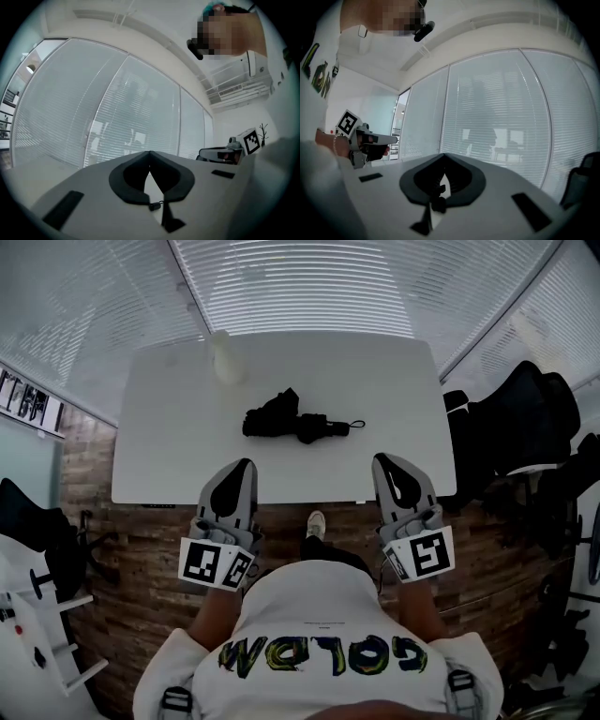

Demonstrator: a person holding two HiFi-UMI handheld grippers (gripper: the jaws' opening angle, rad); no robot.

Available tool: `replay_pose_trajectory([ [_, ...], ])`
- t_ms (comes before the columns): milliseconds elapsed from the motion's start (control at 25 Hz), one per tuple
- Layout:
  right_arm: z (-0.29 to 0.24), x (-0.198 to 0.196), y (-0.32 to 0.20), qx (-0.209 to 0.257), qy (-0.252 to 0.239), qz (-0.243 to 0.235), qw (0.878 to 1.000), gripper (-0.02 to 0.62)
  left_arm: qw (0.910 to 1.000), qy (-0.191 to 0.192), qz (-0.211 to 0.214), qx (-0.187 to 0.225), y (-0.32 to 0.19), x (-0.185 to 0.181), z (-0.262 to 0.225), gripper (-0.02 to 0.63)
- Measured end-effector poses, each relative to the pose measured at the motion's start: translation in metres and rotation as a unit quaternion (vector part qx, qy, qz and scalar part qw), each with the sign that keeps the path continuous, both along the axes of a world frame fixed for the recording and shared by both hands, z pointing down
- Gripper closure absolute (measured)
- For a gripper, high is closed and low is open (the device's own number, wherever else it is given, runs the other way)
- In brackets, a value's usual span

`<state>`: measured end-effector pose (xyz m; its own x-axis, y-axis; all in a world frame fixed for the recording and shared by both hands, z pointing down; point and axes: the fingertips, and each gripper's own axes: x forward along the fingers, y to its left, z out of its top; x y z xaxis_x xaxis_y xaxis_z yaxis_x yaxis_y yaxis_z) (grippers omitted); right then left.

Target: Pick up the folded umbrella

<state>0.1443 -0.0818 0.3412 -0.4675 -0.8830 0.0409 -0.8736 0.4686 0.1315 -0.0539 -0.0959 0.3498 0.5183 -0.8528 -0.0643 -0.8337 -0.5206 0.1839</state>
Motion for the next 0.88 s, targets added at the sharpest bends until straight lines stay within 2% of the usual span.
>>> replay_pose_trajectory([
  [360, 0.006, 0.026, -0.063, -0.008, 0.012, -0.010, 1.000, 0.584, 0.9999, 0.002, -0.013, -0.001, -0.062, 0.023, 0.005, 0.597],
  [880, -0.002, -0.015, -0.116, -0.012, 0.015, -0.012, 1.000, 0.584, 1.0000, 0.005, 0.000, -0.006, -0.113, -0.009, -0.003, 0.595],
])
